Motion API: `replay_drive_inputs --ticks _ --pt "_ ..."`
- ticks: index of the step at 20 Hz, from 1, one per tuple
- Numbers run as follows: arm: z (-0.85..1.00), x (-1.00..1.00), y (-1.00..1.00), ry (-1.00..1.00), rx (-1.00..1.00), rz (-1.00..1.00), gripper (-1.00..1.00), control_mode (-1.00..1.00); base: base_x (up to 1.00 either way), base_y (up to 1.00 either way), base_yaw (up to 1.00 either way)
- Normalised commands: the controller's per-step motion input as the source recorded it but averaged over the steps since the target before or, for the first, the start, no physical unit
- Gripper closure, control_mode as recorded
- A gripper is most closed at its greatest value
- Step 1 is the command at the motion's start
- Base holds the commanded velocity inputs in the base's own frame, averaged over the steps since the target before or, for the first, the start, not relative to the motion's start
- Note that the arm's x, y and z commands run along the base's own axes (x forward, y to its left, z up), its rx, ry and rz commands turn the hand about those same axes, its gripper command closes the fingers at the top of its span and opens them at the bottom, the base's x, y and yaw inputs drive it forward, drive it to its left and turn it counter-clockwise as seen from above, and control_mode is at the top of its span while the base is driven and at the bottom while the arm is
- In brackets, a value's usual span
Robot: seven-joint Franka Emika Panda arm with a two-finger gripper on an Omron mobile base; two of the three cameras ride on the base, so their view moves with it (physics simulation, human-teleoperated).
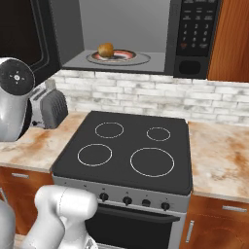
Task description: Retrieve the reheated potato from the microwave, then place the potato, cheese, and condiment on the cutting board.
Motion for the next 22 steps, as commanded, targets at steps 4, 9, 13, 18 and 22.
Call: replay_drive_inputs --ticks 4,9,13,18,22 --pt "0.15 0.01 -0.45 0.0 -0.06 -0.11 -1.0 -1.0 0.0 0.0 0.0" --pt "0.16 0.01 -0.64 0.0 -0.05 -0.11 -1.0 -1.0 0.0 0.0 0.0" --pt "0.09 0.13 -0.65 0.0 -0.08 -0.16 -1.0 -1.0 0.0 0.0 0.0" --pt "0.0 0.28 -0.55 -0.06 -0.17 -0.15 -1.0 -1.0 0.0 0.0 0.0" --pt "0.03 0.38 -0.46 -0.14 -0.13 -0.09 -1.0 -1.0 0.0 0.0 0.0"
